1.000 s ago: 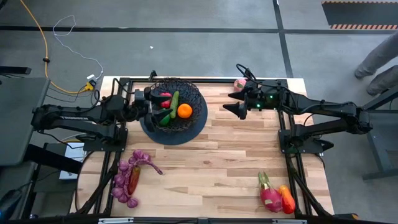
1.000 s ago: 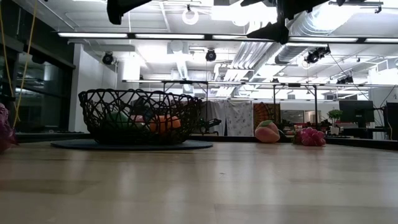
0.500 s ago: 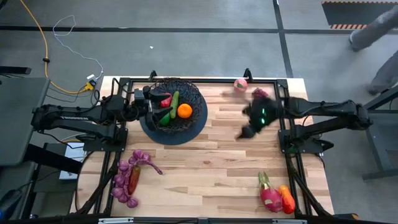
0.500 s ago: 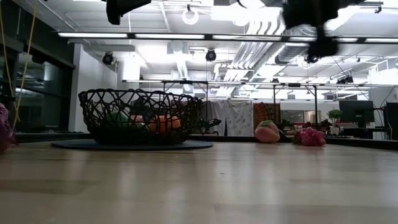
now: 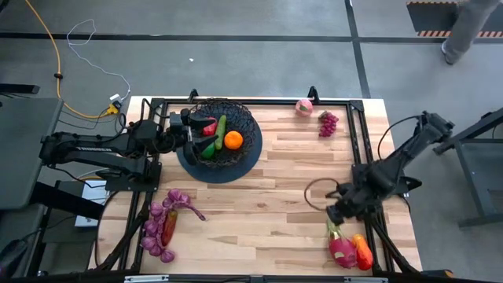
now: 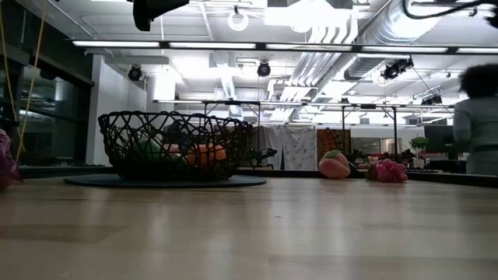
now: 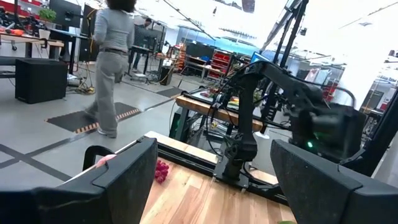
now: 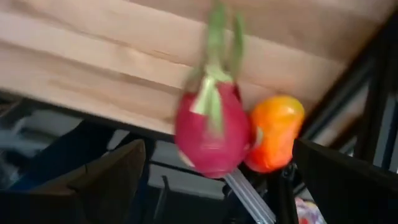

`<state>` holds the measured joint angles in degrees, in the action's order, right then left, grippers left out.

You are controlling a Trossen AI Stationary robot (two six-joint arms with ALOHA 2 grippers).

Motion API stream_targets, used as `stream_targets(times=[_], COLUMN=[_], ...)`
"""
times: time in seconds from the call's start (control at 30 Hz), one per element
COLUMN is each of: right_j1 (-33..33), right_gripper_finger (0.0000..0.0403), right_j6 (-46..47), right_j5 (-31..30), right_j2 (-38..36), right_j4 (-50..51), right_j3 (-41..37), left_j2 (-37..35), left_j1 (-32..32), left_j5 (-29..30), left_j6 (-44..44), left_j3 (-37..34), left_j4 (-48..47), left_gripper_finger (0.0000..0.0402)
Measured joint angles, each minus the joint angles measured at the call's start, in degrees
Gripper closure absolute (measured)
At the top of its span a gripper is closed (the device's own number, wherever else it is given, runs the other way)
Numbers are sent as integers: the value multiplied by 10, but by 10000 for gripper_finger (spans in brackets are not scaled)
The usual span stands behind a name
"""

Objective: Build produce basket
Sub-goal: Put the red dragon fruit into the black wire basket

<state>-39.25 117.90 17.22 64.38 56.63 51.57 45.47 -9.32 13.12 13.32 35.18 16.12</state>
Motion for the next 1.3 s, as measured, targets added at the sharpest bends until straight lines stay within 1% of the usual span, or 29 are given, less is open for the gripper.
stream_targets(times=[0.07,0.17,0.27,0.4,0.57,0.77,1.03,1.2,1.3], right_j1=[-25,-42,-48,-48,-48,-48,-48,-48,-48], right_gripper_finger=[5,5,5,5,5,5,5,6,15], right_j6=[28,45,57,50,48,36,4,-14,-27], right_j5=[10,29,32,35,68,73,99,101,104], right_j2=[26,70,114,167,220,260,307,316,316], right_j4=[-11,-50,-90,-153,-156,-179,-182,-181,-182], right_j3=[0,0,0,0,-1,-1,-1,-1,-1], left_j2=[0,0,0,0,0,0,0,0,0], left_j1=[0,0,0,0,0,0,0,0,0], left_j5=[0,0,0,0,-1,-1,4,4,7], left_j6=[0,0,0,1,1,13,15,15,15], left_j3=[0,0,0,0,0,0,0,0,0], left_j4=[0,0,0,0,0,0,0,0,0], left_gripper_finger=[99,99,99,99,99,99,99,99,99])
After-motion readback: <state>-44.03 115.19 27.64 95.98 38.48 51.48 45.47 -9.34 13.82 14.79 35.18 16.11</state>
